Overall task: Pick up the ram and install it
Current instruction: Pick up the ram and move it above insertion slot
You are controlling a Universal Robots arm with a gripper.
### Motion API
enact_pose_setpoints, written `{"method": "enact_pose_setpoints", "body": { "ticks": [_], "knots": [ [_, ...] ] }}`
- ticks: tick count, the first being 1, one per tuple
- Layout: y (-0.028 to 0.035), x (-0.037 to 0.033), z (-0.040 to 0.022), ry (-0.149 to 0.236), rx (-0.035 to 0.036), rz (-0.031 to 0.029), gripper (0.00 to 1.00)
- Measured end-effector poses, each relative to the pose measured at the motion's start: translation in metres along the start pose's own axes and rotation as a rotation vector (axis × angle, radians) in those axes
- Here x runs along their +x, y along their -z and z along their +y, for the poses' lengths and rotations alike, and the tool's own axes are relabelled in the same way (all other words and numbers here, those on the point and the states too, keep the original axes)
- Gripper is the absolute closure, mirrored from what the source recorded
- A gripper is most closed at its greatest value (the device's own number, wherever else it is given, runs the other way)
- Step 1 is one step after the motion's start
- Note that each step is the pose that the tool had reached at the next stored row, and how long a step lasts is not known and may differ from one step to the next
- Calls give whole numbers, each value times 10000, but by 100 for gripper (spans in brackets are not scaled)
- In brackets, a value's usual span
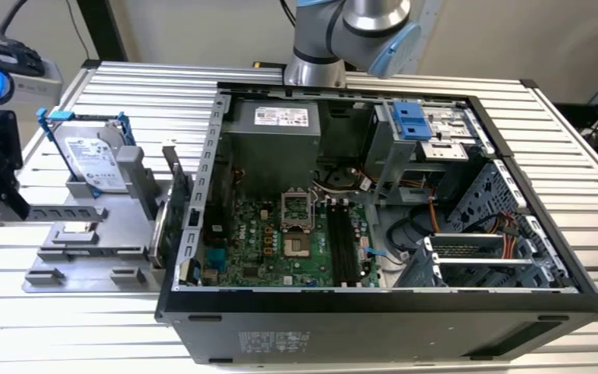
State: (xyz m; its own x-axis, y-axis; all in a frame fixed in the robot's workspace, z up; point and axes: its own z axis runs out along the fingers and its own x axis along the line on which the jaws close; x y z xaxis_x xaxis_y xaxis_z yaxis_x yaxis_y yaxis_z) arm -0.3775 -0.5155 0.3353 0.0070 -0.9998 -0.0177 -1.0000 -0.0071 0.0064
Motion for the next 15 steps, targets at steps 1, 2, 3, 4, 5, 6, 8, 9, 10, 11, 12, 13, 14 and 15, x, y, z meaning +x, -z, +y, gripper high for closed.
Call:
{"method": "enact_pose_setpoints", "body": {
  "ticks": [1,2,3,4,5,6,8,9,10,11,12,13,14,15],
  "knots": [
    [15,0,0,0,0,0,100],
    [31,0,0,0,0,0,100],
    [50,-1,1,0,0,0,100],
    [76,-1,1,0,-1,1,100],
    [93,-2,1,0,-1,0,100],
    [105,-2,1,0,1,-1,100],
    [126,-2,1,0,0,0,100],
    [135,-3,1,0,0,0,100],
    [145,-3,1,0,-1,1,100],
    [154,-3,1,0,0,0,100],
    [164,-3,1,0,0,0,100],
    [175,-3,1,0,-2,1,100],
    [185,-3,1,0,-1,0,100],
    [196,-4,1,0,-3,1,100]
  ]
}}
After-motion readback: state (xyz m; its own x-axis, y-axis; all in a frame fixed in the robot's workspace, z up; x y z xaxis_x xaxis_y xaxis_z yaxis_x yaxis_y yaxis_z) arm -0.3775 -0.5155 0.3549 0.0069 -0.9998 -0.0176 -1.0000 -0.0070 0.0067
